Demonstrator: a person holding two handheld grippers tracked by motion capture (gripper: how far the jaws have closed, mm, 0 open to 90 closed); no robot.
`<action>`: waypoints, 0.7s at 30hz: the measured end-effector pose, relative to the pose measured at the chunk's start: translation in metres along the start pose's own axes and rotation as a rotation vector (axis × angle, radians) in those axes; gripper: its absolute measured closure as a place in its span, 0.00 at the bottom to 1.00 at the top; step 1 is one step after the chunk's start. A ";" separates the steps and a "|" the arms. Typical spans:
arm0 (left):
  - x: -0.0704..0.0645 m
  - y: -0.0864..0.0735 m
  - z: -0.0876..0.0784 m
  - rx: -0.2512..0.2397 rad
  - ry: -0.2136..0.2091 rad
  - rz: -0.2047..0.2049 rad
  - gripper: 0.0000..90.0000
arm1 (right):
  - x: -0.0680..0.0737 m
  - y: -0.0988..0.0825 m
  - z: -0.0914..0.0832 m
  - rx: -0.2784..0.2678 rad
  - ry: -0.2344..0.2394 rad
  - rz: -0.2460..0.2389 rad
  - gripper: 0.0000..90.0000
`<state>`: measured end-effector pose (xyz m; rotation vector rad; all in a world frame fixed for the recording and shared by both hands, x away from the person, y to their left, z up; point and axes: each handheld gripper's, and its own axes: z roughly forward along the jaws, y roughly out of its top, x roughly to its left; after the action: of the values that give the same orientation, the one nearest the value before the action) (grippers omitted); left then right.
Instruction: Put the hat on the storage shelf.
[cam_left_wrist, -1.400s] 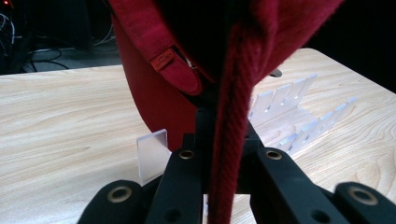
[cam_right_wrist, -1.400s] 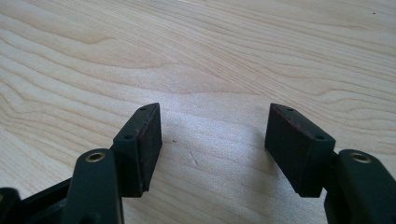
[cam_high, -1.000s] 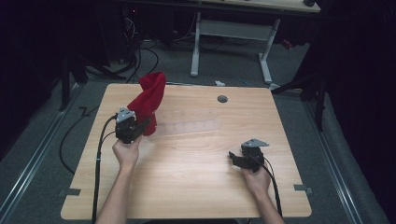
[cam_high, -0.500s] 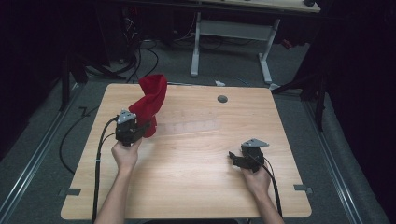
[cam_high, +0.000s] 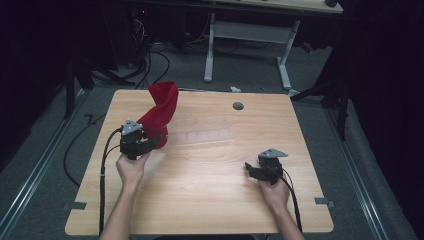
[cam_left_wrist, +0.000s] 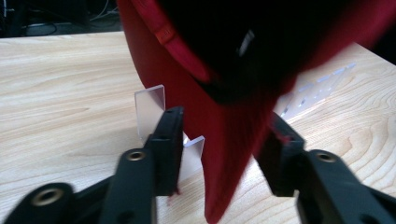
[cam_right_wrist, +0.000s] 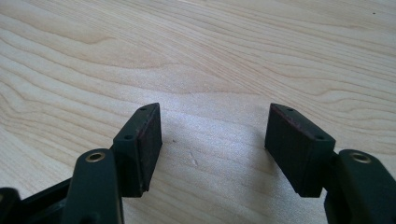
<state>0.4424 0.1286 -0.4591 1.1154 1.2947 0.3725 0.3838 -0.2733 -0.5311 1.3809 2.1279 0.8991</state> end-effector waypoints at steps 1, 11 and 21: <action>0.000 0.000 -0.002 0.001 0.002 0.002 0.54 | 0.000 0.000 0.000 0.000 0.000 0.000 0.41; -0.002 -0.003 -0.016 0.013 0.013 0.050 0.45 | 0.000 0.000 0.000 0.000 0.000 0.000 0.41; 0.005 -0.010 -0.034 0.013 0.031 0.041 0.44 | 0.000 0.000 0.000 0.000 0.000 0.000 0.41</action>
<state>0.4102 0.1429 -0.4657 1.1523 1.3049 0.4133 0.3837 -0.2733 -0.5311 1.3807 2.1277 0.8989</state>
